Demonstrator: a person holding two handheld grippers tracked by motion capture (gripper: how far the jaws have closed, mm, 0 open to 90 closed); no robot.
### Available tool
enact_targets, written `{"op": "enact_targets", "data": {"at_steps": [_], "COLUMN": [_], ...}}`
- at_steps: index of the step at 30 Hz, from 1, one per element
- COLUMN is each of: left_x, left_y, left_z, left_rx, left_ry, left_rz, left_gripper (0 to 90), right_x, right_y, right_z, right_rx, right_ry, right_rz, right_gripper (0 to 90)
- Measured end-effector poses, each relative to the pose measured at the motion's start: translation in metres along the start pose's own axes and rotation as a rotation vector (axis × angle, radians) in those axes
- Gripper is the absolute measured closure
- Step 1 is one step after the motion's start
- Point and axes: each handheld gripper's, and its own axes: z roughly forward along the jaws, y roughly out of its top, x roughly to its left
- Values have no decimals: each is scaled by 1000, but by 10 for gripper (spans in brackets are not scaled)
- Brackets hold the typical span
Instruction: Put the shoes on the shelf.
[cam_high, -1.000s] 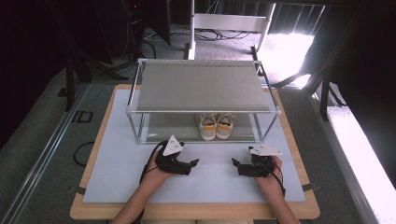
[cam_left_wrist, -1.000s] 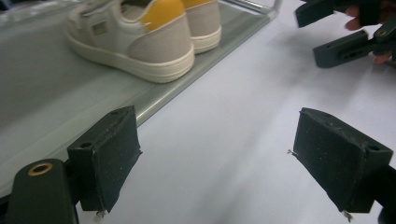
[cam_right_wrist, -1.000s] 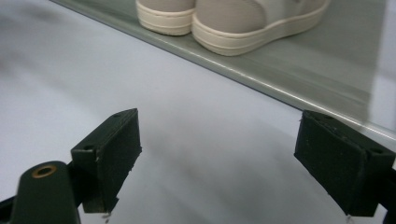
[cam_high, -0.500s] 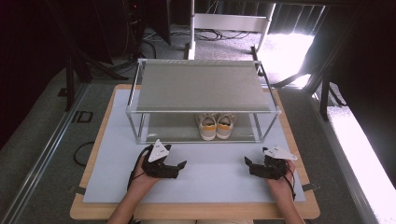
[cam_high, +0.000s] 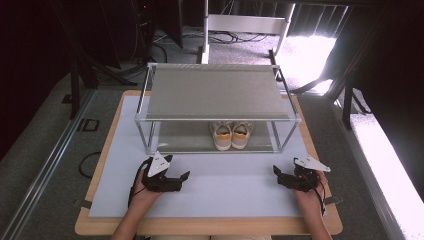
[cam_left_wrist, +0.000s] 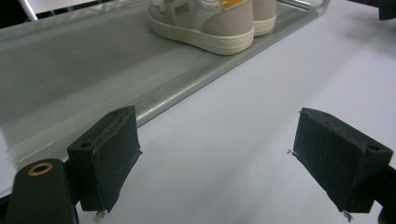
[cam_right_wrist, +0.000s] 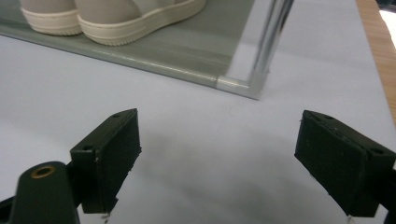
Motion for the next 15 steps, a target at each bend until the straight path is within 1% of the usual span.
{"op": "enact_targets", "data": {"at_steps": [1, 2, 4, 6, 7, 10, 13, 15], "left_x": [1, 2, 3, 3, 3, 4, 5, 5], "left_y": [-2, -4, -6, -7, -8, -10, -13, -13], "left_z": [0, 0, 0, -1, -2, -2, -2, -3], "left_rx": [-5, -6, -3, -11, -18, -21, -24, -31], "left_ry": [2, 5, 9, 16, 16, 26, 22, 23], "left_rz": [-9, -16, -19, -15, -19, -14, -25, -23], "left_gripper": [140, 140, 141, 140, 141, 140, 140, 141], "right_x": [0, -1, -1, -2, -2, -1, 0, 0], "right_y": [-1, -1, -2, -2, -3, -3, -3, -3], "right_z": [1, 2, 3, 3, 3, 3, 3, 3], "right_rx": [2, 6, 9, 8, 4, 6, 4, 3], "right_ry": [-8, -4, -16, -8, -12, -10, -9, -4], "right_rz": [0, -2, -3, -3, -2, -10, -24, -26], "right_gripper": [135, 134, 135, 135, 135, 135, 136, 136]}}
